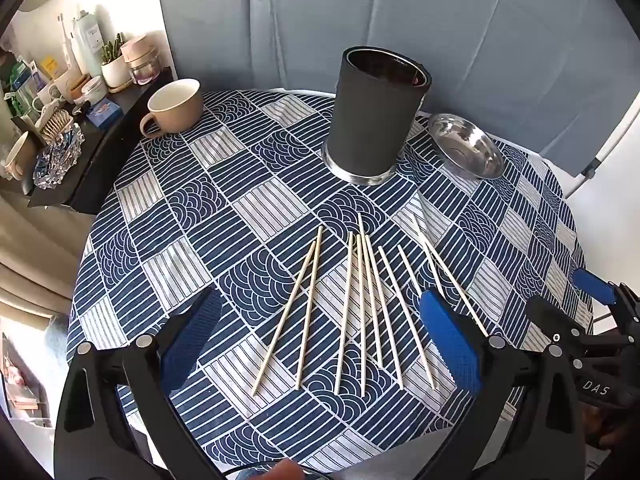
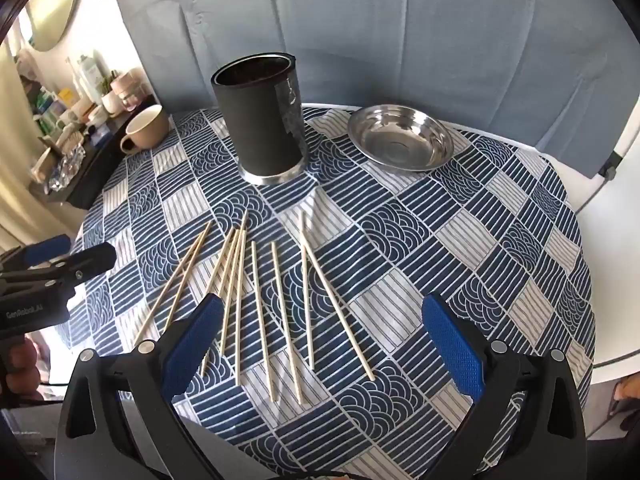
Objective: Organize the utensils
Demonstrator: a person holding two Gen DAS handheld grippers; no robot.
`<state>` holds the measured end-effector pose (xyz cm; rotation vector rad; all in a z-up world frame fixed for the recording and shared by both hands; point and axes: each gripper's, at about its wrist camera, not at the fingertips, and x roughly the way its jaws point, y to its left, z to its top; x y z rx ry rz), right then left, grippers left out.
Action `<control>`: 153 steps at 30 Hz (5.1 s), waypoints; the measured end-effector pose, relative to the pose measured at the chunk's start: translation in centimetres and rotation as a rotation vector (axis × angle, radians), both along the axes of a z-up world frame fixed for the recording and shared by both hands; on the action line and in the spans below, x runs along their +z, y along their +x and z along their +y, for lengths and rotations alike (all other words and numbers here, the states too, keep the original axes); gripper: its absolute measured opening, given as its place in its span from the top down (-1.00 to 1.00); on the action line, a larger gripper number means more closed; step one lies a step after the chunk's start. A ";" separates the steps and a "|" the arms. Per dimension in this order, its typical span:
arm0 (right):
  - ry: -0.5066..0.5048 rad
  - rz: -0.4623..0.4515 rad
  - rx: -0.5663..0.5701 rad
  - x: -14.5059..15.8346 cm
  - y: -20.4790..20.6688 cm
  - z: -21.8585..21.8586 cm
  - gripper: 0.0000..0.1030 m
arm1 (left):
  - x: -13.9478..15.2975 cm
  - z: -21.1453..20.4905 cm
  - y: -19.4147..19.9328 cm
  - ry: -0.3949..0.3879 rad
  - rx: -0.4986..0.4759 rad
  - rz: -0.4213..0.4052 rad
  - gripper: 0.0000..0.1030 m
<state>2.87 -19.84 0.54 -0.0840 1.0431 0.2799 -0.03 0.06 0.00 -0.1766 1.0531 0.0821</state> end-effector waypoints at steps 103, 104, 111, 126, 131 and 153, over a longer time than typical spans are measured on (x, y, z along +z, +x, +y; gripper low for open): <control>0.038 0.184 0.009 -3.7 2.3 0.7 -0.85 | -3.0 0.8 2.0 0.036 -0.007 0.147 -0.89; 0.039 0.194 0.011 -4.0 2.4 0.7 -0.85 | -3.3 1.0 2.2 0.033 -0.003 0.157 -0.89; 0.010 0.282 0.068 -6.3 3.9 1.5 -0.85 | -6.1 2.4 3.3 0.074 -0.016 0.225 -0.89; -0.215 0.274 0.267 -12.0 8.7 0.8 -0.30 | -12.0 4.8 5.6 0.231 -0.131 0.361 -0.89; -0.240 0.288 0.329 -13.3 9.4 1.3 -0.28 | -12.9 4.9 6.0 0.252 -0.179 0.385 -0.89; -0.259 0.356 0.540 -13.4 10.3 6.4 0.39 | -14.8 4.7 7.4 0.176 -0.298 0.433 -0.78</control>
